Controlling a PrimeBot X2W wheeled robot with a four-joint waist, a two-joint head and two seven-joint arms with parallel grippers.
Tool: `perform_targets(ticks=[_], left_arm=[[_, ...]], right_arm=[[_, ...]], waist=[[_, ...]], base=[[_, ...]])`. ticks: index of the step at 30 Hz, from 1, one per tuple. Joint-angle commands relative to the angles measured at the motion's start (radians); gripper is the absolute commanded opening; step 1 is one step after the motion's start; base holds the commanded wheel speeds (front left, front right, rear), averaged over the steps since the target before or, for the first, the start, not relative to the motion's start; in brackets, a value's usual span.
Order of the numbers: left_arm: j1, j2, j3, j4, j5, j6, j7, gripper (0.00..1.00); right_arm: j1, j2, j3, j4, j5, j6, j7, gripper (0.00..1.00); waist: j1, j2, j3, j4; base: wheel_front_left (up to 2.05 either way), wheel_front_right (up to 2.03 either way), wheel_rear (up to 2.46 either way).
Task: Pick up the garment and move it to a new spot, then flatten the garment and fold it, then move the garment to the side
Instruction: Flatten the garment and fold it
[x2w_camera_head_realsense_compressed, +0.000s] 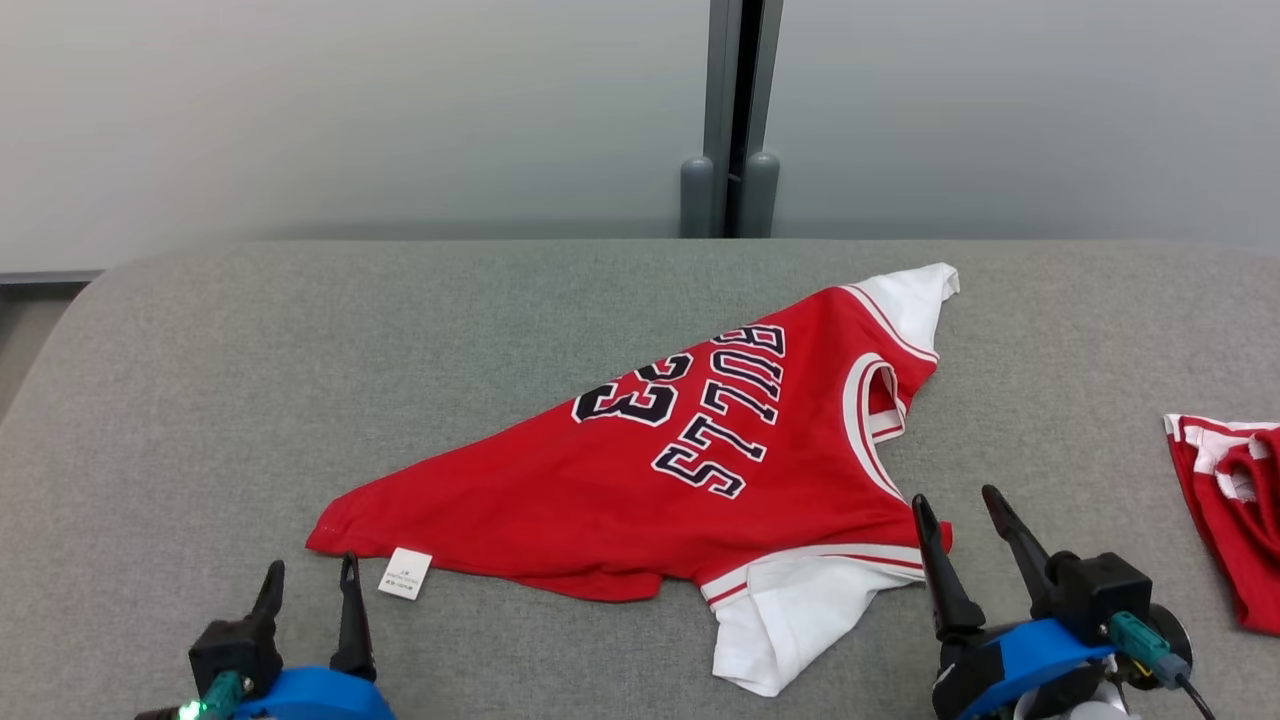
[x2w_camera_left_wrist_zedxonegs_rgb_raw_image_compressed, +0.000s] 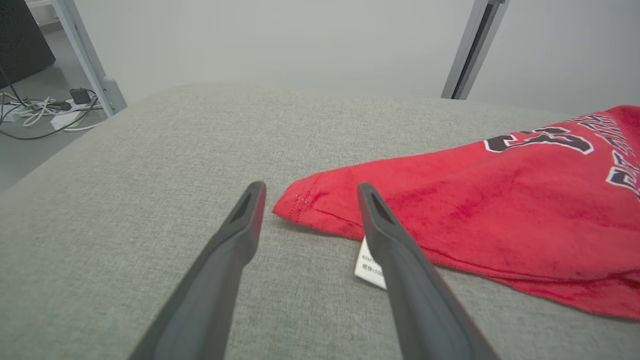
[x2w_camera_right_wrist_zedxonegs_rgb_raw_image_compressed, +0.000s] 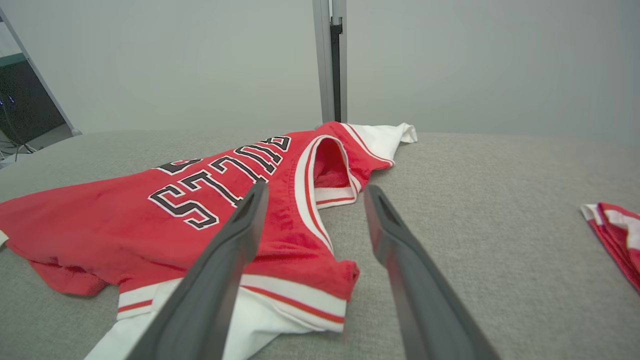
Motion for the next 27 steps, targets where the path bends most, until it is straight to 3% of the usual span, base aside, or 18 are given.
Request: perform_targets(ticks=[1,8,13,21,27], left_arm=[[0.026,-0.002,0.002,-0.016,0.011,-0.004,0.000,1.00],[0.161,-0.033,-0.023,-0.109,0.020,-0.032,0.000,1.00],[0.198,-0.041,-0.051,-0.133,-0.003,-0.036,0.000,1.00],[0.184,-0.041,-0.103,-0.123,-0.020,-0.039,0.000,1.00],[0.176,-0.041,-0.108,-0.113,-0.028,-0.043,0.000,1.00]], right_arm=[[0.024,0.000,0.004,-0.006,0.007,0.000,-0.005,1.00],[0.075,0.000,0.019,0.000,0.015,0.000,-0.005,1.00],[0.089,0.000,0.086,0.031,0.002,0.000,-0.005,1.00],[0.011,-0.001,0.209,0.179,0.017,0.000,-0.005,1.00],[-0.054,-0.001,0.232,0.280,0.012,0.000,-0.005,1.00]], waist=[[-0.0002,-0.0001,-0.015,-0.004],[-0.0002,-0.0001,-0.060,0.007],[-0.0002,-0.0001,-0.066,0.026],[-0.0002,-0.0001,-0.049,0.071],[-0.0002,-0.0001,-0.025,0.102]], base=[[0.00,0.00,0.00],[0.00,0.00,0.00],[0.00,0.00,0.00],[0.00,0.00,0.00],[0.00,0.00,0.00]])
